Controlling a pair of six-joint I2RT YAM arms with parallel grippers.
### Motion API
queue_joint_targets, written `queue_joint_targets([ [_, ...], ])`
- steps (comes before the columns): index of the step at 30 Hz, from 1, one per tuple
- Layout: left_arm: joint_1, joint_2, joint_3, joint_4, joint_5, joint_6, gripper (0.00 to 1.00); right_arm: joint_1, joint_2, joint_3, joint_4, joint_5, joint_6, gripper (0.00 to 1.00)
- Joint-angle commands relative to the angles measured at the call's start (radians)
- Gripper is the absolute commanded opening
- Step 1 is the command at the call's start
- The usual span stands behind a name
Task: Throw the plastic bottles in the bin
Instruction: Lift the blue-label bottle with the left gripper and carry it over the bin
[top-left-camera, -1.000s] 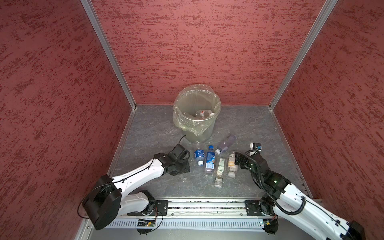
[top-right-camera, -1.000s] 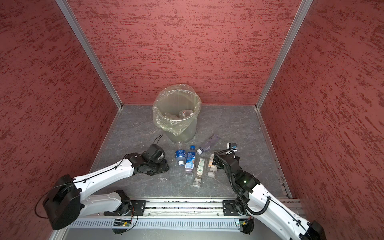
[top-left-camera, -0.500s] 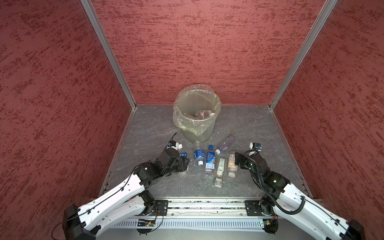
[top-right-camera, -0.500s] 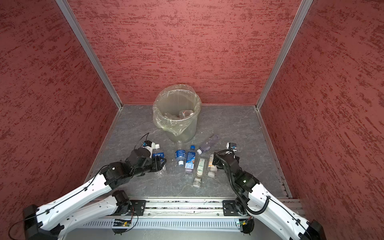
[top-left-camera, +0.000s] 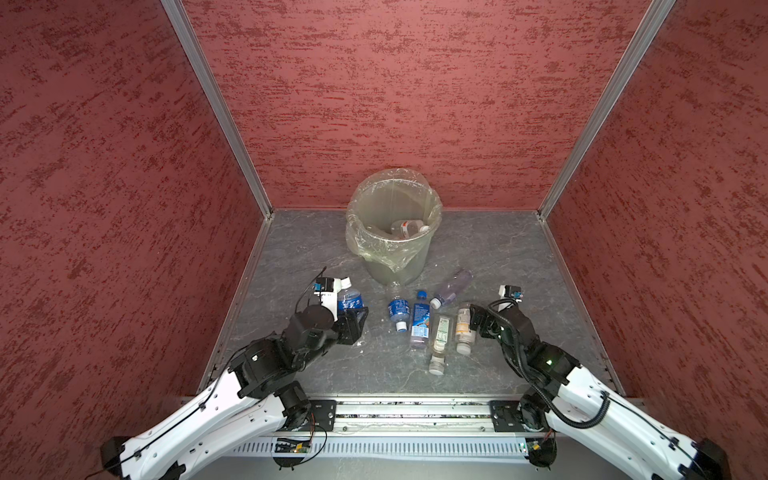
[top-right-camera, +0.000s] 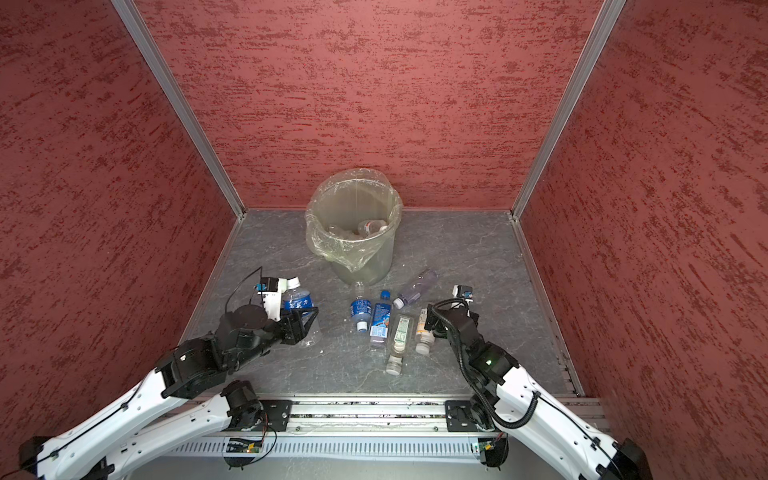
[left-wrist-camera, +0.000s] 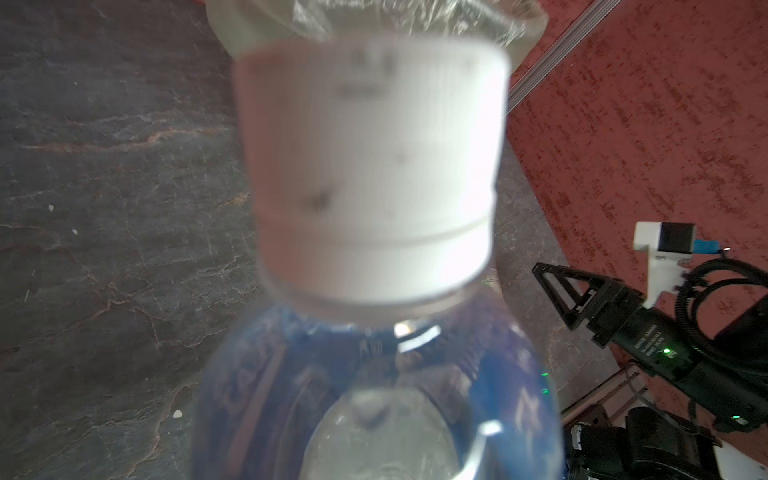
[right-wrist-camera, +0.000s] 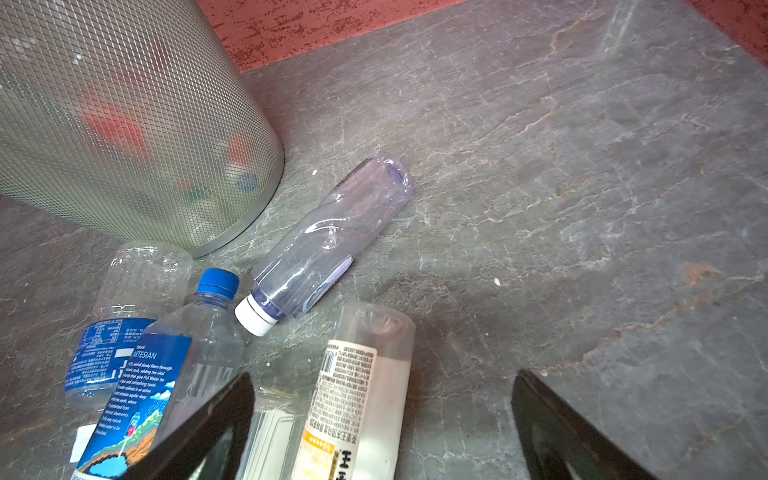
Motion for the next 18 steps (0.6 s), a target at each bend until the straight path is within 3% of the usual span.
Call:
queue_joint_targets([
  [1, -0.024, -0.019, 0.069, -0.024, -0.075, 0.062, 0.52, -0.004, -0.002, 0.006, 0.018, -0.002, 0.001, 0.97],
  [10, -0.029, 0.102, 0.241, 0.051, -0.096, 0.235, 0.52, -0.005, -0.001, 0.006, 0.017, 0.0, 0.003, 0.97],
  [14, 0.017, 0.315, 0.439, 0.15, -0.075, 0.408, 0.52, -0.003, -0.001, 0.007, 0.019, -0.003, 0.001, 0.97],
  [18, 0.195, 0.624, 0.731, 0.176, 0.076, 0.486, 0.52, -0.005, 0.0, 0.006, 0.02, -0.012, -0.003, 0.97],
])
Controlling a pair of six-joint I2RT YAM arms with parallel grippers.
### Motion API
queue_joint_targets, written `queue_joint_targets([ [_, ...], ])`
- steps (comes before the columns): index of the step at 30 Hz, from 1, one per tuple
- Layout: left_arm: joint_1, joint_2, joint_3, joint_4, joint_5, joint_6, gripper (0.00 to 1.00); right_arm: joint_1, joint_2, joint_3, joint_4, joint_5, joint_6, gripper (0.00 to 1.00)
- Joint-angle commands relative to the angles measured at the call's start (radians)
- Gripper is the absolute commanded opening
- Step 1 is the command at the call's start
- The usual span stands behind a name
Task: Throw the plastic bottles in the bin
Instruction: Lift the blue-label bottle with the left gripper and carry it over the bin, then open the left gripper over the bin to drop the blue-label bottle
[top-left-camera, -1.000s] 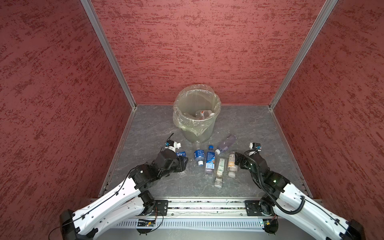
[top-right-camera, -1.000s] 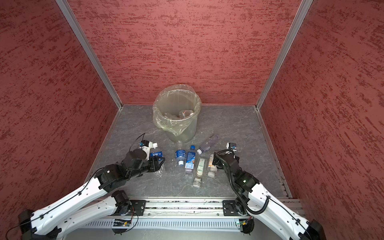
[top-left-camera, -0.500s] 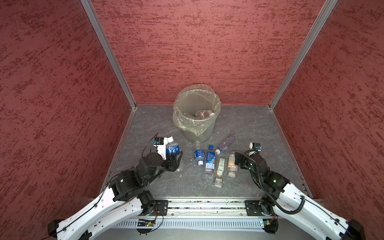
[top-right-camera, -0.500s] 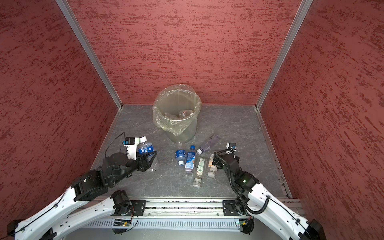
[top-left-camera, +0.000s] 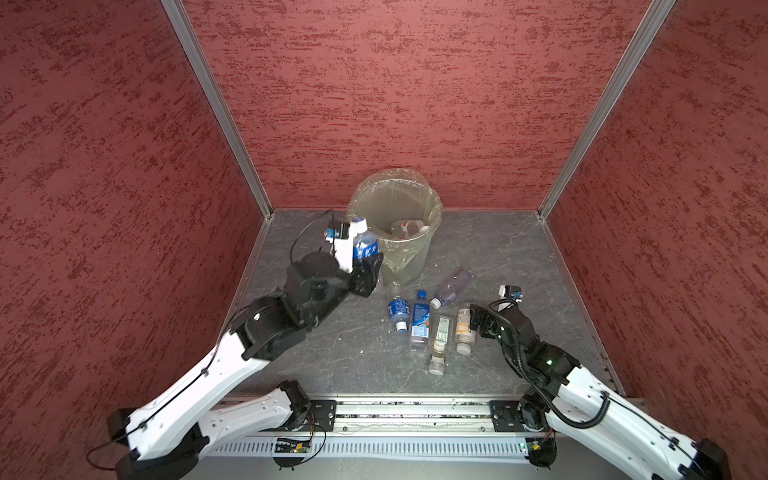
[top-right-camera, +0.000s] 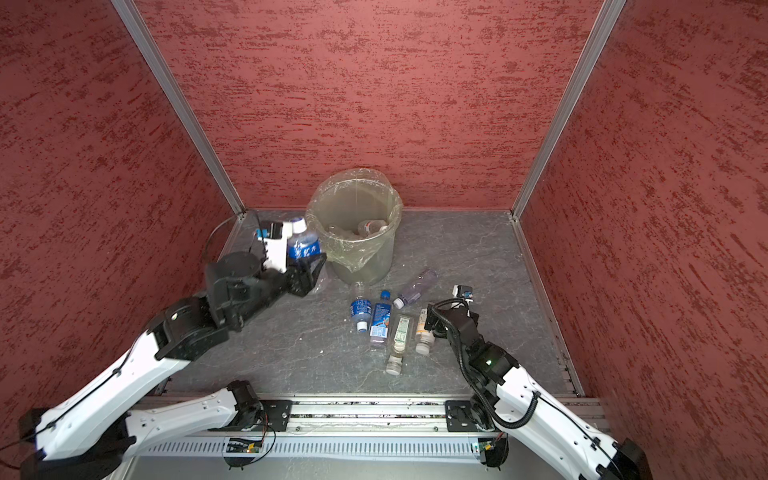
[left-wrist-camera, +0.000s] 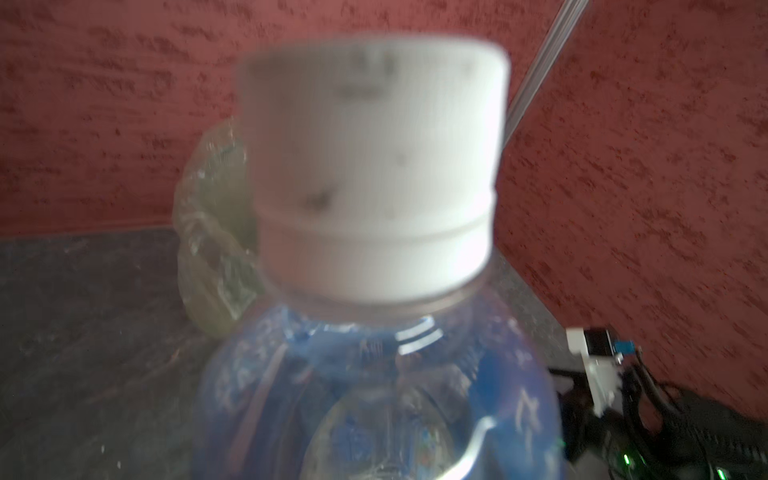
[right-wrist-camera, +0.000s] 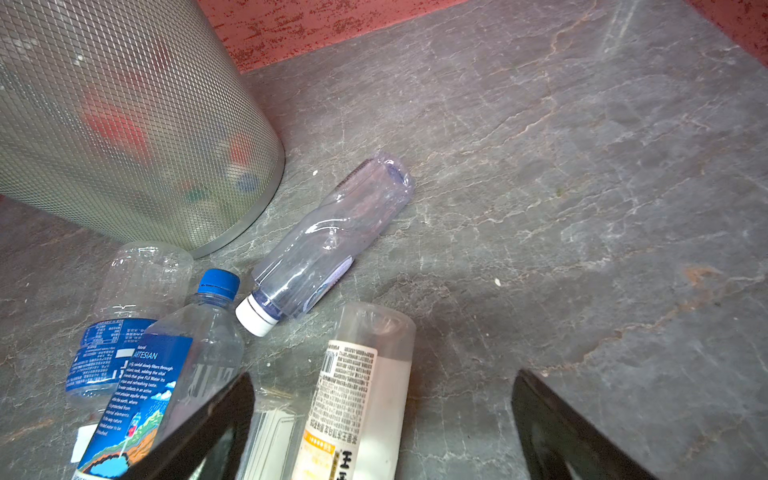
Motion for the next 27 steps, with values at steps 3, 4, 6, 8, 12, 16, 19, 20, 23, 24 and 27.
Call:
queue_joint_targets([
  [3, 0.217, 0.381, 0.362, 0.064, 0.2, 0.113, 0.6, -0.004, -0.003, 0.006, 0.017, -0.013, -0.003, 0.97],
  [4, 0.24, 0.44, 0.415, 0.062, 0.202, 0.116, 0.66, -0.003, -0.005, 0.005, 0.017, -0.013, -0.004, 0.97],
  [6, 0.283, 0.559, 0.538, 0.026, 0.21, 0.116, 0.77, -0.003, -0.014, 0.002, 0.014, -0.011, -0.003, 0.97],
  [8, 0.315, 0.632, 0.631, -0.038, 0.202, 0.09, 0.99, -0.003, -0.023, 0.0, 0.011, -0.008, -0.001, 0.97],
  [12, 0.343, 0.633, 0.641, -0.037, 0.194, 0.077, 0.99, -0.004, -0.026, -0.002, 0.013, -0.011, -0.003, 0.97],
  [16, 0.342, 0.518, 0.509, 0.063, 0.231, 0.069, 0.99, -0.003, -0.017, 0.0, 0.017, -0.012, -0.003, 0.97],
  [19, 0.339, 0.463, 0.46, 0.066, 0.236, 0.059, 0.99, -0.003, -0.018, -0.001, 0.017, -0.011, -0.003, 0.97],
  [20, 0.338, 0.449, 0.445, 0.063, 0.238, 0.055, 1.0, -0.003, -0.018, -0.001, 0.017, -0.011, -0.003, 0.97],
  [23, 0.335, 0.415, 0.401, 0.065, 0.246, 0.043, 0.99, -0.005, -0.018, 0.0, 0.016, -0.011, -0.002, 0.97],
  [24, 0.332, 0.406, 0.39, 0.062, 0.246, 0.04, 1.0, -0.003, -0.018, -0.001, 0.017, -0.011, -0.003, 0.97],
  [27, 0.326, 0.377, 0.351, 0.06, 0.244, 0.033, 1.0, -0.004, -0.02, 0.0, 0.016, -0.01, -0.002, 0.97],
])
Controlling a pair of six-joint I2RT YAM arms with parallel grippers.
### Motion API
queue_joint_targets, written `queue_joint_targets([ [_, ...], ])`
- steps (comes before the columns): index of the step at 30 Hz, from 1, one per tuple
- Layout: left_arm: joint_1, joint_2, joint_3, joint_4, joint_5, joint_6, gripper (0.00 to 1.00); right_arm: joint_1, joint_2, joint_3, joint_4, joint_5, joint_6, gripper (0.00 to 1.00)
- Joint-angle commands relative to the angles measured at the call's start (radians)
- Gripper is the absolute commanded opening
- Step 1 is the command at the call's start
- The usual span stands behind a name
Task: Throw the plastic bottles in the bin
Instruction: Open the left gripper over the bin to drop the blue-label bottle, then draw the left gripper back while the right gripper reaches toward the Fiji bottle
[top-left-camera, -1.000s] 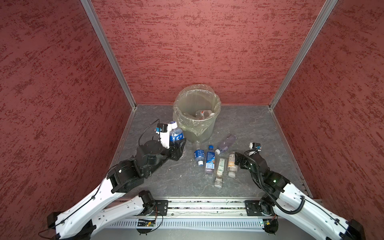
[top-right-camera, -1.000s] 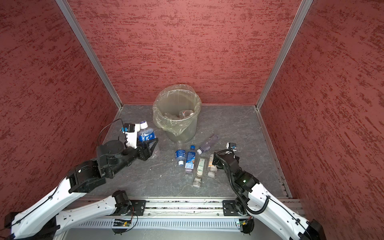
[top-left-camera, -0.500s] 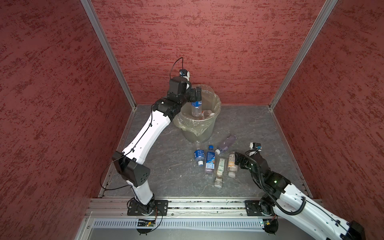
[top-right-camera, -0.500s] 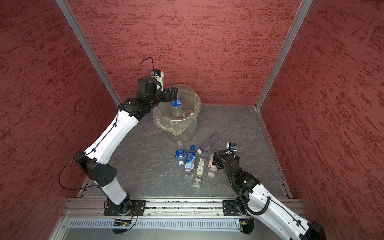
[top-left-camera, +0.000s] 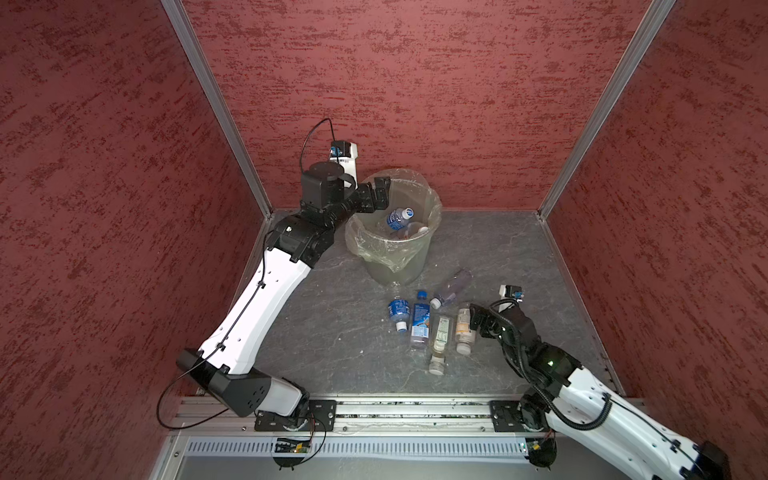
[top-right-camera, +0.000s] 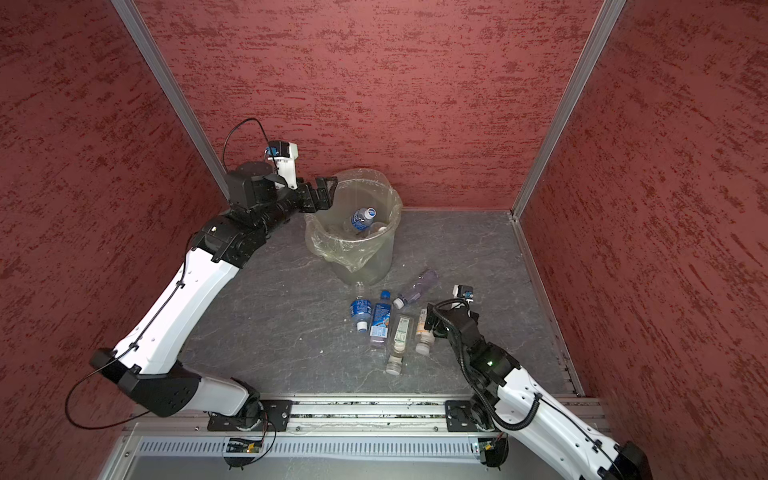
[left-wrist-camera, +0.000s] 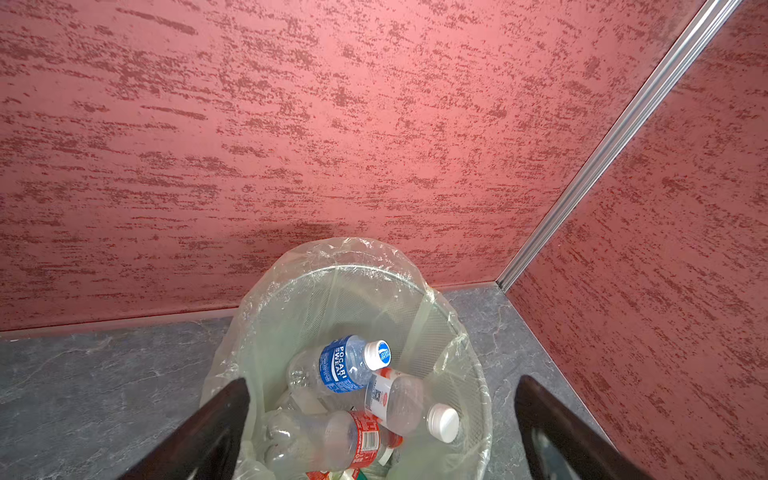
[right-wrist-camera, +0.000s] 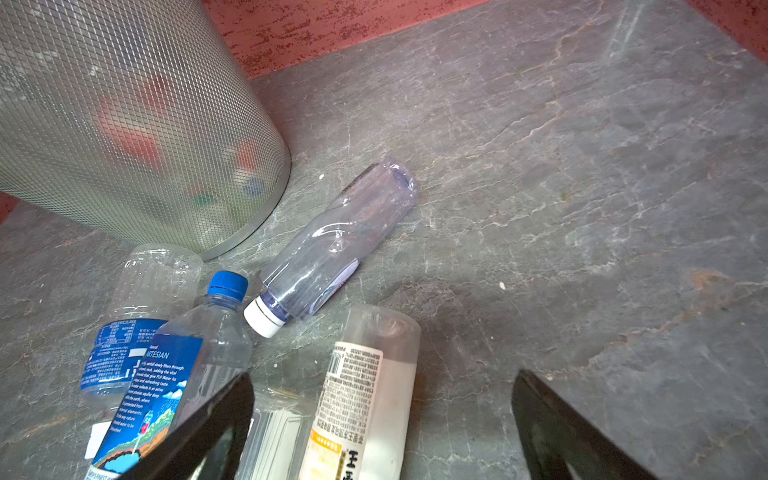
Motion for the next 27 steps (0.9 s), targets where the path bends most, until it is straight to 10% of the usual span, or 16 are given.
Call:
queue_joint_targets([
  [1, -0.009, -0.011, -0.055, 0.002, 0.015, -0.017, 0.99, -0.004, -0.004, -0.001, 0.014, -0.003, 0.0, 0.97],
  [27, -0.057, -0.334, -0.497, 0.021, 0.05, -0.044, 0.99, -0.004, 0.187, 0.211, -0.093, -0.083, 0.013, 0.96],
])
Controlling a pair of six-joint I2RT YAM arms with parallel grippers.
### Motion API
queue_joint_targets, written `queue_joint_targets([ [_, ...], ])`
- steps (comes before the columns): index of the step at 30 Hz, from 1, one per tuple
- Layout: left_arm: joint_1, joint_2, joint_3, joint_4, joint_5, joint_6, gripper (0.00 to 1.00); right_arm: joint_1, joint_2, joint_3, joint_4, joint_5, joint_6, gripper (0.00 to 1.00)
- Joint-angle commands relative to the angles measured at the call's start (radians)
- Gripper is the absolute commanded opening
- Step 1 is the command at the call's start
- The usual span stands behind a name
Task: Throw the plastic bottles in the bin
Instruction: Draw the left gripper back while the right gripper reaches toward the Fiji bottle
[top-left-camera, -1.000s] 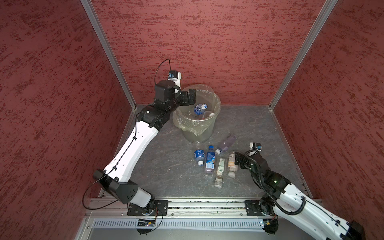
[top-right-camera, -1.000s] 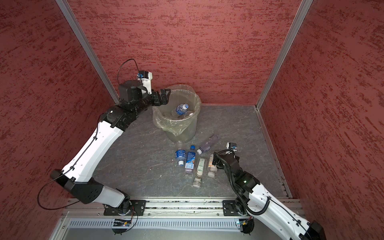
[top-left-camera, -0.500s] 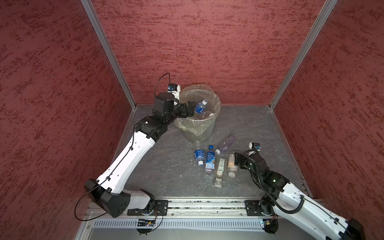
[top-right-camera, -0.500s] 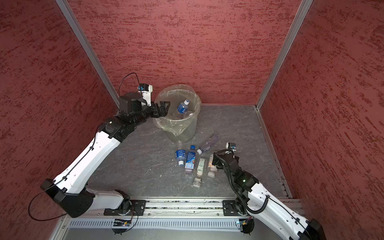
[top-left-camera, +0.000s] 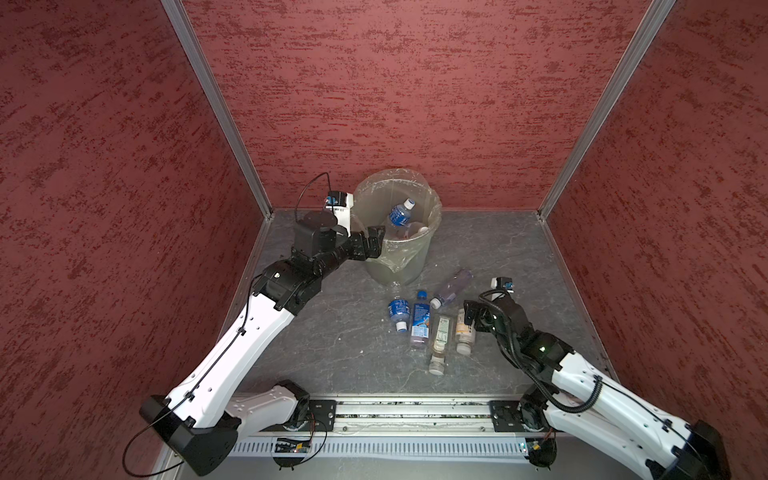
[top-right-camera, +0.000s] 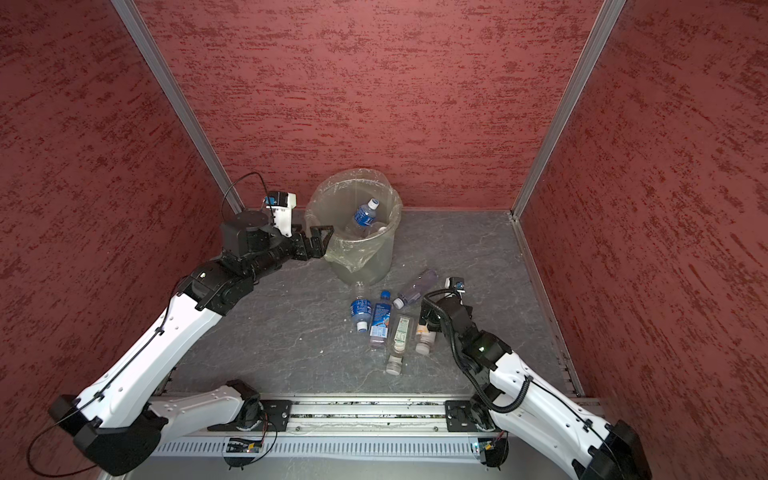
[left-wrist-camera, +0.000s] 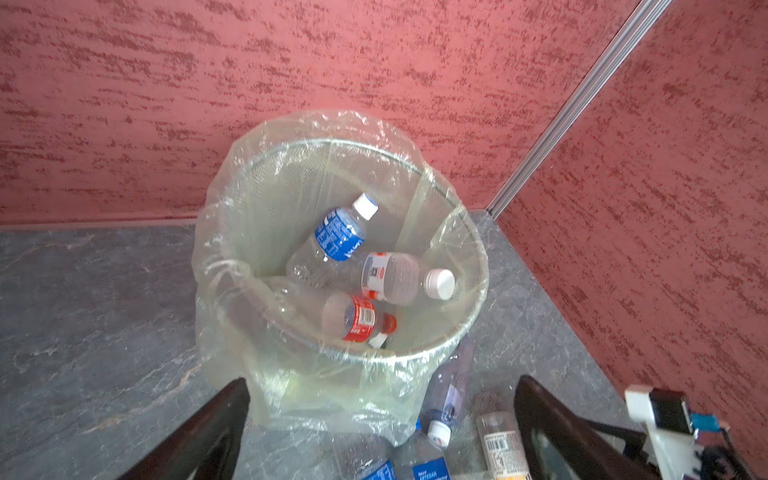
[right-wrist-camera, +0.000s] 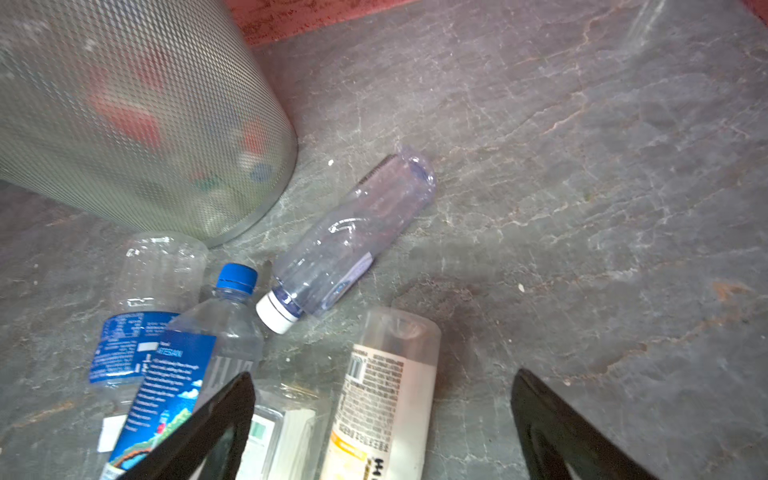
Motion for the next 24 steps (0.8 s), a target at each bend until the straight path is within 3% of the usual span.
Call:
queue_joint_targets([
  [1, -0.007, -0.036, -0.059, 0.018, 0.013, -0.002, 0.99, -0.001, 0.03, 0.084, -0.058, -0.047, 0.015, 0.96],
  [7, -0.023, -0.088, -0.204, 0.082, 0.037, -0.025, 1.0, 0.015, 0.081, 0.175, -0.104, -0.084, 0.03, 0.94],
  [24, -0.059, -0.111, -0.557, 0.312, 0.037, -0.091, 1.0, 0.169, 0.274, 0.365, -0.216, 0.004, 0.074, 0.93],
])
